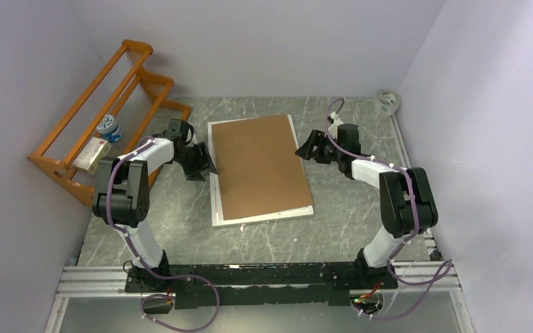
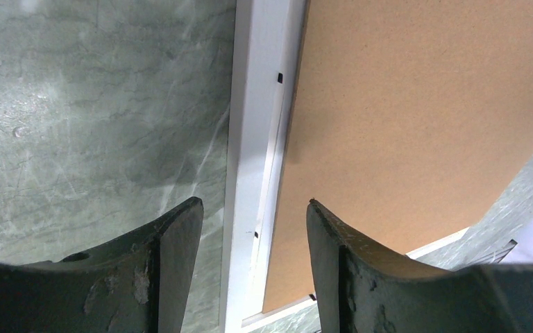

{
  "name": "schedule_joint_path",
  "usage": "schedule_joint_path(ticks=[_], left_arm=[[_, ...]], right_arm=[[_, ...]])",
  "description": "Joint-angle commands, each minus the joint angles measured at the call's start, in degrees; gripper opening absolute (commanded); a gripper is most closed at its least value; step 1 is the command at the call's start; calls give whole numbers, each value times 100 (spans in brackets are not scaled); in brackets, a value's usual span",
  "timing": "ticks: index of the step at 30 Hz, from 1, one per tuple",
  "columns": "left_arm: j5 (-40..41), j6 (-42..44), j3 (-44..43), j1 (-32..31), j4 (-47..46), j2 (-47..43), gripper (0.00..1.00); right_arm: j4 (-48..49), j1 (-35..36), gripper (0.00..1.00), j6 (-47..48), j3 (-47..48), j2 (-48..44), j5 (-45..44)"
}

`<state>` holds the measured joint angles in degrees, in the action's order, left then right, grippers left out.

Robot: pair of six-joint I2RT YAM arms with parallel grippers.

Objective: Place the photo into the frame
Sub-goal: Place the photo frame item in the photo frame.

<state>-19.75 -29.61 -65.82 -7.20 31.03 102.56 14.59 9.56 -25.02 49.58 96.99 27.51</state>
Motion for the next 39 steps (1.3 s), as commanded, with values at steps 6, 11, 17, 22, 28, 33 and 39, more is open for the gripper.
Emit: schedule_joint_path(ticks=[6,11,17,22,28,33,39], left_arm=[[-47,1,-2,26,-39,-90,63],[-34,-49,98,26,-46,-47,63],[15,-107,192,28,-15,6,63],[-38,-111,202,26,9,71,63],[-97,-107,222,26,0,94,63],[-130,-115,224,26,-24,114,63],[-173,-133,228,26,-34,131,63]], right_arm=[[-943,319,57,-277,-291,-442,-599],[-1295,565,49,-498,-304,-418,-974],[-1605,652,43,-566,-335,-514,-1147],[-1777,670,45,-549,-352,-617,-1236],[-1806,670,52,-535,-309,-921,-1443],[-1942,674,52,-456,-241,-775,-1525],[-1943,738,48,-459,-265,-599,-1430]])
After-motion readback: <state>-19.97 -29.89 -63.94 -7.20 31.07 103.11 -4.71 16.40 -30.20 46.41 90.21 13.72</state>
